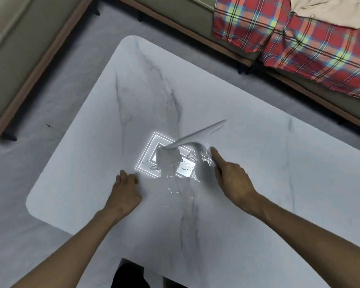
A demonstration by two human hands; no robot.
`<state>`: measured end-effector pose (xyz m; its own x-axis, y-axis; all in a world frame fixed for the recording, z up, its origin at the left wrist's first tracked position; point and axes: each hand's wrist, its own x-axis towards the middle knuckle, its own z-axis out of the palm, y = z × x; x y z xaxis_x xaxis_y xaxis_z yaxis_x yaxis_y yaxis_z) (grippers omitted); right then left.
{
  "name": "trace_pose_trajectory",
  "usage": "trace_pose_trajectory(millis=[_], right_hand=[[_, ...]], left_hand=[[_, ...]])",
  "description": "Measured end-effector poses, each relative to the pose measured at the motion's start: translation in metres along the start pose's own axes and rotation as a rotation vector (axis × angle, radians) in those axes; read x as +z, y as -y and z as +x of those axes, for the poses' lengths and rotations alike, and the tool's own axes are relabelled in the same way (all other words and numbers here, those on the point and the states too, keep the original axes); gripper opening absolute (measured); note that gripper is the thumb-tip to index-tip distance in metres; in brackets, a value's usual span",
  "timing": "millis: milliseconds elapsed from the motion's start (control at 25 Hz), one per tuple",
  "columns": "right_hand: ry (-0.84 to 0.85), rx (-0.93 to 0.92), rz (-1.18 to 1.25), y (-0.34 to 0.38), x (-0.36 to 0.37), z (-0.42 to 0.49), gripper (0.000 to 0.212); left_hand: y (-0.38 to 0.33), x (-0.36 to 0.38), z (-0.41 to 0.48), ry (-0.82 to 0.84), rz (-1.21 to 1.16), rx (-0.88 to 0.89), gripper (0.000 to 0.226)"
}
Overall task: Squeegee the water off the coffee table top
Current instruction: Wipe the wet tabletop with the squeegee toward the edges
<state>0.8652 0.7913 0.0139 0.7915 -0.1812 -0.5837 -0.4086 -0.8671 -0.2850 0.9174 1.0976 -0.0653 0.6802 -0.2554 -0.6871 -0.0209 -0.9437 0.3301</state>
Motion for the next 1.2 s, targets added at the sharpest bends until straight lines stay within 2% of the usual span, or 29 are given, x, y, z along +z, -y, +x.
trace_pose_trajectory(millis=[200,320,440,520,600,920,1080,1200], right_hand=[[0.129,-0.039,-0.105,-0.021,-0.023,-0.046,0.054],[-0.064,-0.004,0.001,-0.018,-0.061,-0.002,0.042],[-0.237,0.170,0.122,-0.008,-0.092,0.070,0.031],[-0.249,0.349,0.245,-0.001,-0.097,0.105,0.033],[-0.230,0.453,0.294,0.010,-0.082,0.115,0.043],[-0.145,0.374,0.157,0.017,0.031,-0.005,0.064],[-0.047,0.351,0.128,0.021,0.062,-0.077,0.060],[-0.094,0.330,0.166,0.021,0.045,-0.091,0.047]], left_hand=[[0.004,0.018,-0.017,0.154,-0.014,-0.076,0.038],[-0.001,0.022,-0.013,0.167,-0.021,-0.122,0.040],[-0.002,0.029,-0.011,0.153,-0.014,-0.132,0.040],[-0.002,0.031,-0.008,0.155,-0.027,-0.142,0.041],[-0.003,0.031,-0.007,0.157,-0.037,-0.146,0.043],[-0.003,0.027,-0.012,0.172,-0.040,-0.118,0.057],[0.003,0.021,-0.018,0.137,-0.097,-0.078,0.035],[0.022,0.020,-0.028,0.052,-0.121,0.020,0.026]])
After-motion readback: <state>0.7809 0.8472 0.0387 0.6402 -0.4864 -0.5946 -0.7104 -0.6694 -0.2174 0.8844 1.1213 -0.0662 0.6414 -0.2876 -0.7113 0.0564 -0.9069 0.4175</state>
